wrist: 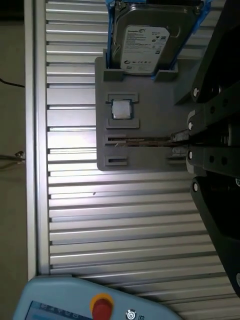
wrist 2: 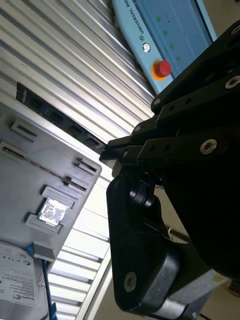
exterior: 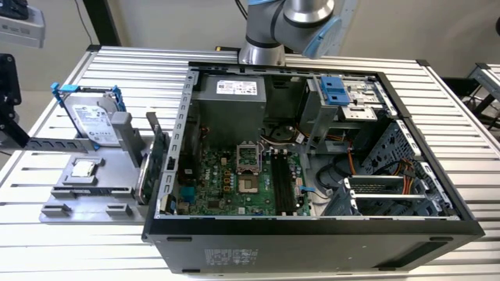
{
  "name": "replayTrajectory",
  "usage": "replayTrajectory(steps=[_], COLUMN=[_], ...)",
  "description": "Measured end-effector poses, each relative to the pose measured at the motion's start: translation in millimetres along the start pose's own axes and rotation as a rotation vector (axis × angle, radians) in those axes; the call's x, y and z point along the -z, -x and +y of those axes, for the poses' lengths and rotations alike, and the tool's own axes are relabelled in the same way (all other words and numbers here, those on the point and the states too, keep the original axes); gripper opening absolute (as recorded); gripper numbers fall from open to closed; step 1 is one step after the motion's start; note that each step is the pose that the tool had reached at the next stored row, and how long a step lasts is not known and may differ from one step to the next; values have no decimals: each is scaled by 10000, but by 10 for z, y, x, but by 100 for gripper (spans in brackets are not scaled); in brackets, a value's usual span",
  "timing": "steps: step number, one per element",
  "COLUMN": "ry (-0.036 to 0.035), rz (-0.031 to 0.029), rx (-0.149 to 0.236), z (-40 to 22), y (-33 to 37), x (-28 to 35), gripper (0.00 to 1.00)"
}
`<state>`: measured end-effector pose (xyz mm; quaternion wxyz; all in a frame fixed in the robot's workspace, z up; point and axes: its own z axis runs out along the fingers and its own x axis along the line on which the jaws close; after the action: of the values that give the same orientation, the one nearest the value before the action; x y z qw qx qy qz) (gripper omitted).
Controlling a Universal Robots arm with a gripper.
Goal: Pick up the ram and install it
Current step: 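Pick up the ram and move it above insertion slot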
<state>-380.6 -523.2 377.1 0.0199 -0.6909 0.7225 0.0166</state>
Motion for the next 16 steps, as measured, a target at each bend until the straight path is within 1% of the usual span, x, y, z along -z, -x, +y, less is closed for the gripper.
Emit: replayTrajectory(steps=[10,16], ry=[-1,0], rz=[0,0], rx=[0,0], z=[0,-1], y=[7,9], x=[133,180], gripper=[0,0])
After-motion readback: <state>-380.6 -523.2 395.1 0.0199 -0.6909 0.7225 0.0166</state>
